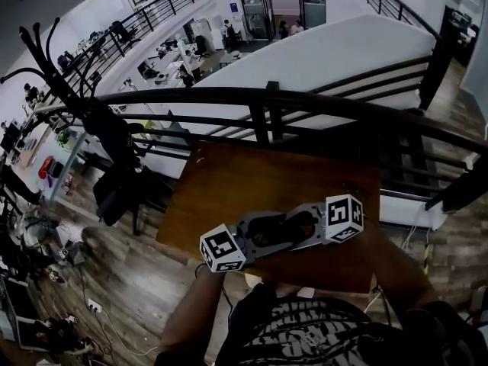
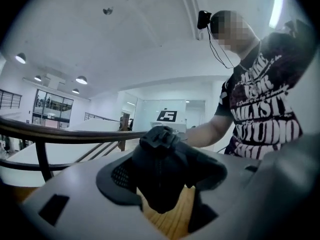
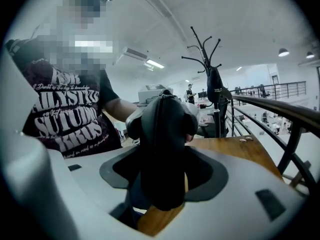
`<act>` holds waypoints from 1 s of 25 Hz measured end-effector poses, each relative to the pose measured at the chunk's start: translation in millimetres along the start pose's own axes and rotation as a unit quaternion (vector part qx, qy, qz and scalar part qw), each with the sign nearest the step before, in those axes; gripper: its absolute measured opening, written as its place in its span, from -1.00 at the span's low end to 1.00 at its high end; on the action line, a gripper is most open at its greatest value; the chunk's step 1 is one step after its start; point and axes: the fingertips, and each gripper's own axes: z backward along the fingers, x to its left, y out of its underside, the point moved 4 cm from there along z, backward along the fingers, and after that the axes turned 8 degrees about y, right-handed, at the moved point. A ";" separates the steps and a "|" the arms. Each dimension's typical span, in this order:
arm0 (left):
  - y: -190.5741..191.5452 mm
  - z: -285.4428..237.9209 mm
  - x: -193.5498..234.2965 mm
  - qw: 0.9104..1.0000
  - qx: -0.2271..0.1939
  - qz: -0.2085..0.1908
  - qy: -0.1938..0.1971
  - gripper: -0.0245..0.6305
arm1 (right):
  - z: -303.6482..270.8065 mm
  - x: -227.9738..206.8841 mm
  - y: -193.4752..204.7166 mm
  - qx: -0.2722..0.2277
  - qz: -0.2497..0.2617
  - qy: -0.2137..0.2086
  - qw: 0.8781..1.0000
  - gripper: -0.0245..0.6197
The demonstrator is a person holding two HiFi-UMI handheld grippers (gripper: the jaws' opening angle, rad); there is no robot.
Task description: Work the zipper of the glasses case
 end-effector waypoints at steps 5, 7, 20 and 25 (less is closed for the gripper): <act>5.7 -2.7 -1.5 0.999 0.013 -0.028 -0.018 -0.11 | 2.5 -1.6 9.8 0.013 0.010 0.020 1.000 -0.14; 3.9 1.1 2.1 0.999 0.008 -0.034 -0.025 -0.11 | 2.8 -6.5 6.9 0.006 -0.002 0.040 0.999 -0.13; 8.3 86.5 54.5 0.985 0.033 -0.103 -0.136 -0.11 | 27.0 -59.2 -19.6 -0.005 -0.113 0.277 0.954 -0.16; 27.7 91.7 88.1 0.981 0.081 -0.098 -0.148 -0.11 | -9.5 -70.8 -104.5 -0.002 -0.098 0.315 0.944 -0.67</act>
